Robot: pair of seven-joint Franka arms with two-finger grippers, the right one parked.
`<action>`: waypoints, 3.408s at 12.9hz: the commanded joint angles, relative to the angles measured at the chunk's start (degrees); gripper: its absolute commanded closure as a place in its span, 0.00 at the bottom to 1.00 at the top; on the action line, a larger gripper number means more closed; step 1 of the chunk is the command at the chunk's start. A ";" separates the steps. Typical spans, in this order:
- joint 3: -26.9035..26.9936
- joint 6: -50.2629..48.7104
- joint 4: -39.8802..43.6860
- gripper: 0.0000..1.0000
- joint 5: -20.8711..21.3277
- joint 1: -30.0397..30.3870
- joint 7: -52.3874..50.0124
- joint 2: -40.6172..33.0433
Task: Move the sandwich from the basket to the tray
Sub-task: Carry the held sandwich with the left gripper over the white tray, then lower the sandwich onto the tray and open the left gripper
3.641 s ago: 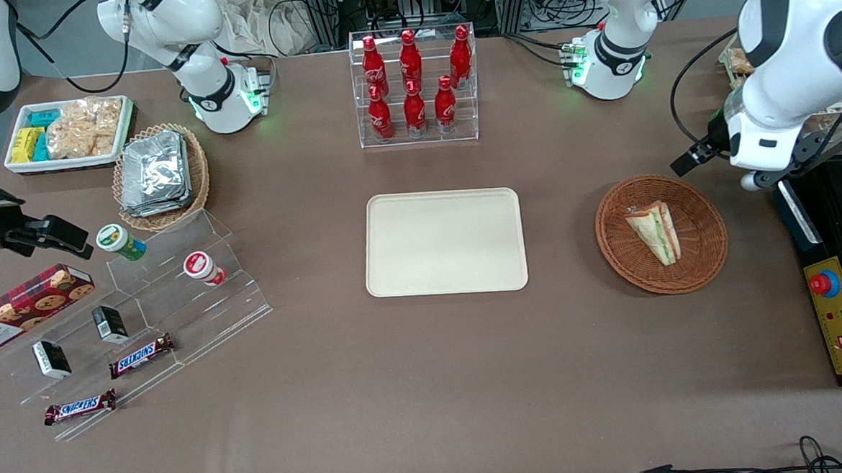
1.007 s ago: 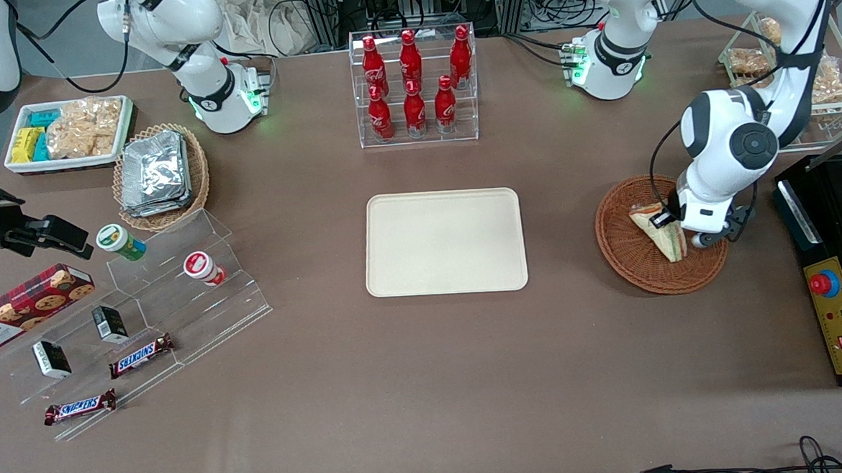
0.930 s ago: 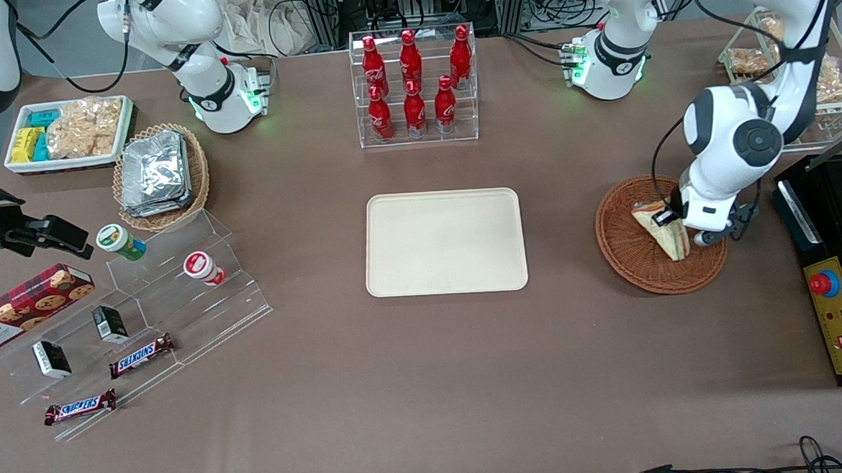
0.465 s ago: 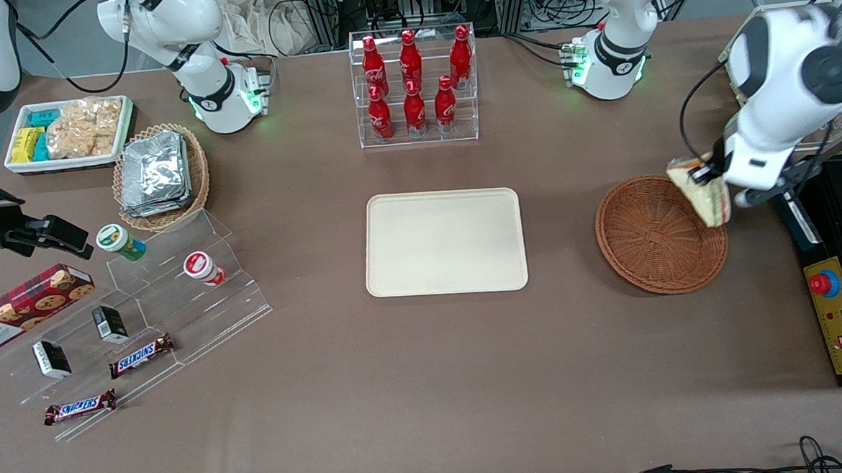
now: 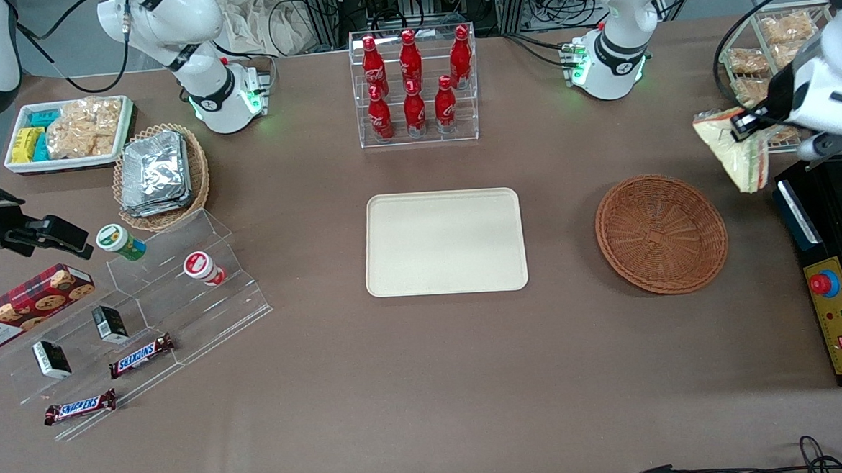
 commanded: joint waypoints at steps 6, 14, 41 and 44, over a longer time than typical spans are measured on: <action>-5.78 -2.60 5.19 1.00 -0.56 -0.96 3.16 3.92; -26.43 -2.60 20.29 1.00 3.20 -2.71 -13.51 21.21; -32.78 36.33 -4.38 0.01 23.88 -7.29 -34.10 44.26; -32.78 35.81 -4.12 0.00 23.79 -6.94 -34.10 43.91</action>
